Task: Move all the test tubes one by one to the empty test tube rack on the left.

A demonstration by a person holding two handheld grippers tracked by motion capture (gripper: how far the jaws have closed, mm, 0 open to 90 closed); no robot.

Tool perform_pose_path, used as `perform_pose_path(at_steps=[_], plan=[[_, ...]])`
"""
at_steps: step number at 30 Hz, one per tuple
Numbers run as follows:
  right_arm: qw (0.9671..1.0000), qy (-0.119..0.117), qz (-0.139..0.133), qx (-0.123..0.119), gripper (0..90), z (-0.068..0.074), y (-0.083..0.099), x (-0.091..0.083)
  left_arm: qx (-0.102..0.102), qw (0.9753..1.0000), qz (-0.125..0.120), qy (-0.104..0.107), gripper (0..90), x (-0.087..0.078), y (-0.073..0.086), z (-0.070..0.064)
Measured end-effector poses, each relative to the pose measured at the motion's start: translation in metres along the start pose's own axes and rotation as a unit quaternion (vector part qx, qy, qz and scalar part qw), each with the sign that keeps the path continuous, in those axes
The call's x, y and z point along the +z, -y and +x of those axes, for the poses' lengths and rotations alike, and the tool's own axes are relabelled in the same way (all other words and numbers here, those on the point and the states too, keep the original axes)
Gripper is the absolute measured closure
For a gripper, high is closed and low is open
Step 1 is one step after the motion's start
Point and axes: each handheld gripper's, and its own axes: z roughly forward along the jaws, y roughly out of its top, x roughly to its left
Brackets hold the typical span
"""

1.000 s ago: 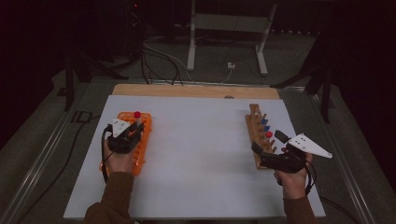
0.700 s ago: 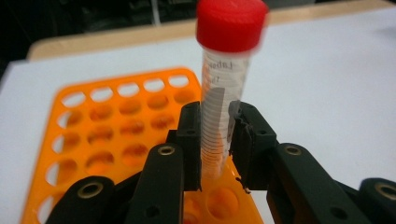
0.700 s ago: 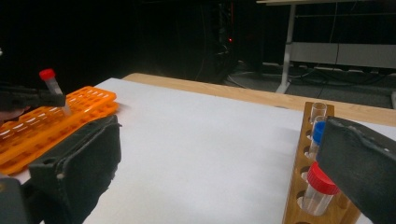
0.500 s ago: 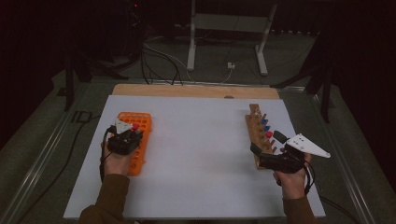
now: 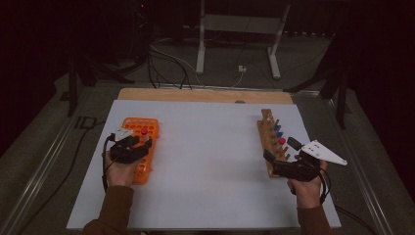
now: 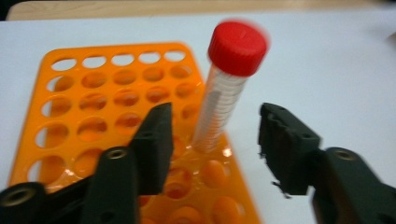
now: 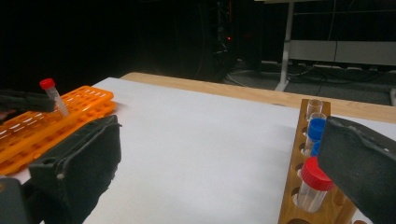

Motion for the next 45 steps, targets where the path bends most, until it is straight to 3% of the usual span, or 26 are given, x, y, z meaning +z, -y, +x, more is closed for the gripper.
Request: perform_pose_path(at_steps=[5, 10, 18, 22, 26, 28, 37, 43, 45], plan=[[1.0, -0.001, 0.001, -0.002, 0.2, 0.001, 0.0, 0.001, -0.002, 0.9996, -0.03, 0.002, 27.3, -0.015, 0.003, -0.003], [1.0, 0.002, 0.002, 0.0, 0.2, 0.0, 0.0, 0.001, -0.012, 0.9981, -0.06, 0.012, 17.6, -0.027, 0.008, -0.006], [0.9999, 0.011, 0.0, 0.0, 0.2, -0.007, 0.0, 0.002, -0.021, 0.9923, -0.118, 0.028, 1.3, -0.048, 0.018, -0.008], [0.9997, 0.022, 0.001, -0.007, 0.2, -0.011, -0.004, 0.003, -0.014, 0.9904, -0.133, 0.032, 0.6, -0.053, 0.024, -0.012], [0.9983, 0.048, 0.008, -0.031, 0.3, -0.017, -0.008, 0.006, 0.002, 0.9911, -0.129, 0.032, 0.6, -0.054, 0.027, -0.018], [0.9983, 0.046, 0.01, -0.035, 2.9, -0.024, -0.007, 0.008, 0.006, 0.9907, -0.131, 0.037, 0.6, -0.054, 0.028, -0.021], [0.9982, 0.039, 0.044, 0.0, 19.0, -0.053, 0.006, 0.026, 0.003, 0.9903, -0.133, 0.039, 0.6, -0.055, 0.031, -0.026], [0.9967, 0.045, 0.067, 0.004, 33.4, -0.057, 0.018, 0.036, 0.002, 0.9902, -0.133, 0.041, 0.6, -0.054, 0.032, -0.023], [0.9952, 0.057, 0.079, -0.001, 38.1, -0.055, 0.023, 0.039, 0.004, 0.9901, -0.134, 0.041, 0.6, -0.054, 0.032, -0.024]])
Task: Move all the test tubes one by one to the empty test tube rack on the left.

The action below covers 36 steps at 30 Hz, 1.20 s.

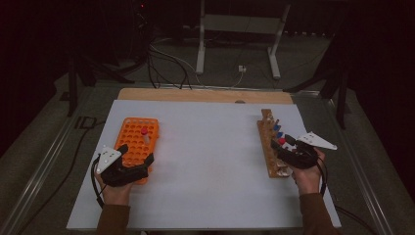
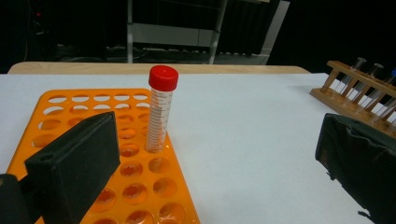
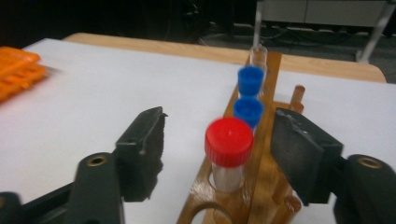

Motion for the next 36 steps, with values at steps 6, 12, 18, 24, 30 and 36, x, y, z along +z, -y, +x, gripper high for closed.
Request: perform_pose_path(at_steps=[6, 12, 18, 24, 30, 36], plan=[[0.9991, 0.034, 0.025, 0.005, 53.0, 0.0, 0.007, 0.005, 0.0, 1.0, -0.003, 0.003, 0.6, 0.0, 0.0, 0.0], [0.9983, 0.047, 0.033, -0.007, 68.3, 0.003, 0.009, 0.006, 0.002, 1.0, 0.0, 0.005, 0.6, 0.003, 0.001, -0.001], [0.9985, 0.049, 0.023, -0.003, 74.3, 0.004, 0.009, 0.004, 0.009, 0.9999, 0.003, 0.005, 0.6, 0.004, 0.001, -0.003], [0.9987, 0.05, 0.003, 0.0, 74.5, 0.005, 0.001, -0.005, 0.017, 0.9998, 0.002, 0.006, 0.6, 0.005, 0.001, -0.006], [0.9984, 0.055, -0.015, -0.008, 74.5, 0.01, -0.01, -0.016, 0.032, 0.9995, 0.004, 0.006, 0.6, 0.006, 0.0, -0.012], [0.9979, 0.054, -0.033, -0.015, 74.5, 0.013, -0.02, -0.026, 0.044, 0.999, 0.006, 0.008, 0.6, 0.007, 0.0, -0.017]])
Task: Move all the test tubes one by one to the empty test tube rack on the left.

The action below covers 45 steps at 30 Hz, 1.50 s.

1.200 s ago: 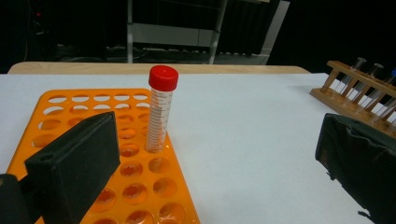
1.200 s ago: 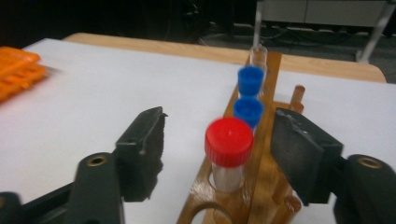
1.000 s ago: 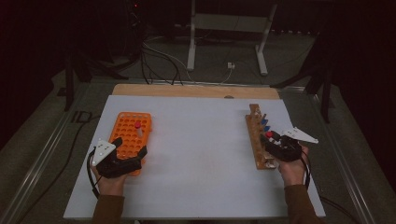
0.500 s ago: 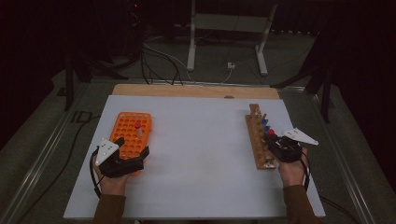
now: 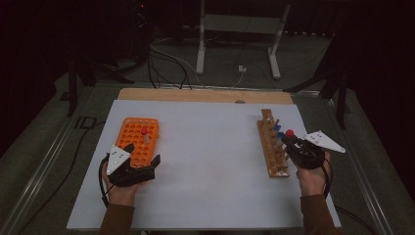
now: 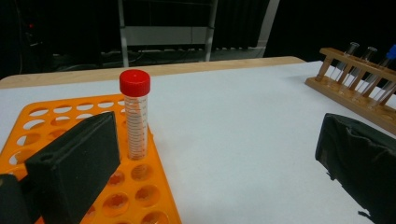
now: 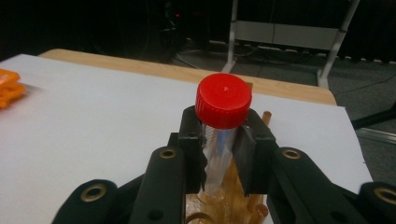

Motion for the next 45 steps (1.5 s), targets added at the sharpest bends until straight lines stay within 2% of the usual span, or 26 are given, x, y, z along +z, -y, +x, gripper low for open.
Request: perform_pose_path(at_steps=[4, 8, 10, 15, 20, 26, 32, 38, 44, 45], plan=[[0.9999, -0.003, -0.01, -0.002, 74.5, 0.004, -0.006, -0.005, 0.028, 0.9996, 0.002, 0.005, 0.6, 0.0, -0.003, -0.01], [0.9997, -0.006, -0.016, -0.015, 74.6, 0.013, -0.011, -0.008, 0.036, 0.9991, -0.002, 0.022, 0.6, 0.005, -0.009, -0.022], [0.9996, -0.018, -0.017, -0.014, 74.6, 0.017, -0.013, -0.009, 0.04, 0.9986, 0.0, 0.033, 0.6, 0.011, -0.011, -0.03], [0.9986, -0.04, -0.014, -0.032, 74.6, 0.033, -0.015, -0.007, 0.051, 0.997, 0.007, 0.058, 0.6, 0.025, -0.016, -0.048], [0.997, -0.069, -0.008, -0.033, 74.6, 0.046, -0.015, -0.003, 0.055, 0.9952, 0.005, 0.081, 0.7, 0.041, -0.019, -0.069], [0.9943, -0.097, 0.0, -0.045, 74.6, 0.061, -0.013, 0.002, 0.064, 0.9916, 0.012, 0.112, 1.2, 0.062, -0.023, -0.098], [0.9913, -0.122, 0.008, -0.047, 74.5, 0.074, -0.009, 0.007, 0.07, 0.9877, 0.016, 0.139, 5.3, 0.079, -0.027, -0.124], [0.9883, -0.144, 0.017, -0.046, 74.5, 0.082, -0.006, 0.011, 0.087, 0.9824, 0.029, 0.163, 9.5, 0.095, -0.024, -0.149], [0.9844, -0.17, 0.016, -0.044, 74.5, 0.09, -0.005, 0.011, 0.104, 0.9802, 0.045, 0.162, 18.6, 0.108, -0.023, -0.17], [0.9839, -0.172, 0.017, -0.044, 74.5, 0.091, -0.005, 0.012, 0.108, 0.9798, 0.045, 0.162, 22.4, 0.11, -0.023, -0.173]])
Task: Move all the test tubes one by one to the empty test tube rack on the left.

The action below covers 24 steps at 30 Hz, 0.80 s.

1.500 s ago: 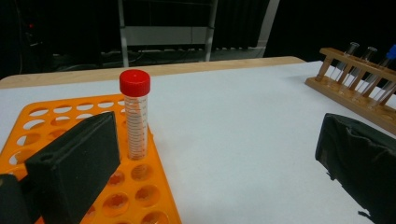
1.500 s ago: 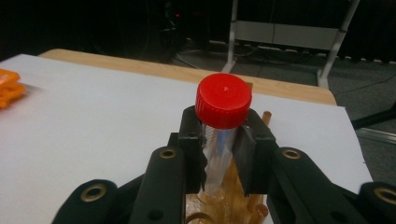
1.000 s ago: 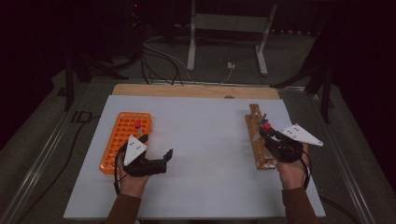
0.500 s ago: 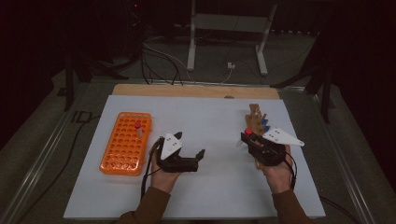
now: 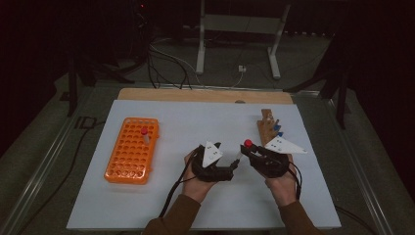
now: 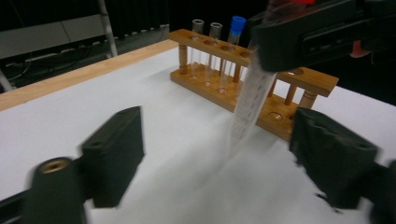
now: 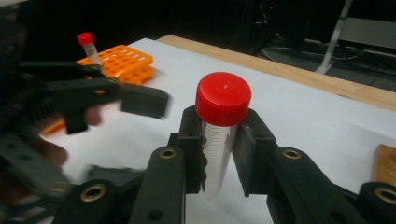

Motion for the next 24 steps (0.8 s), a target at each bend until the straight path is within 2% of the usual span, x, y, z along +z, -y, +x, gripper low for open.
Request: perform_pose_path(at_steps=[6, 9, 11, 21, 24], plan=[[0.9999, -0.015, 0.003, -0.006, 74.5, 0.005, 0.001, 0.004, 0.019, 0.9996, 0.004, 0.02, 51.9, 0.01, -0.003, -0.008], [0.9997, -0.024, 0.003, -0.001, 74.5, 0.003, 0.002, 0.004, 0.021, 0.9995, 0.009, 0.024, 59.3, 0.012, -0.003, -0.008], [0.9995, -0.03, 0.003, 0.004, 74.5, 0.003, 0.002, 0.004, 0.021, 0.9994, 0.007, 0.026, 62.0, 0.013, -0.003, -0.008], [0.9993, -0.038, 0.007, -0.003, 74.3, 0.006, 0.003, 0.007, 0.05, 0.9984, 0.001, 0.027, 75.0, 0.012, -0.002, -0.01], [0.9993, -0.037, 0.002, -0.009, 67.5, 0.006, 0.002, 0.005, 0.047, 0.9986, 0.004, 0.023, 75.5, 0.012, -0.002, -0.007]])
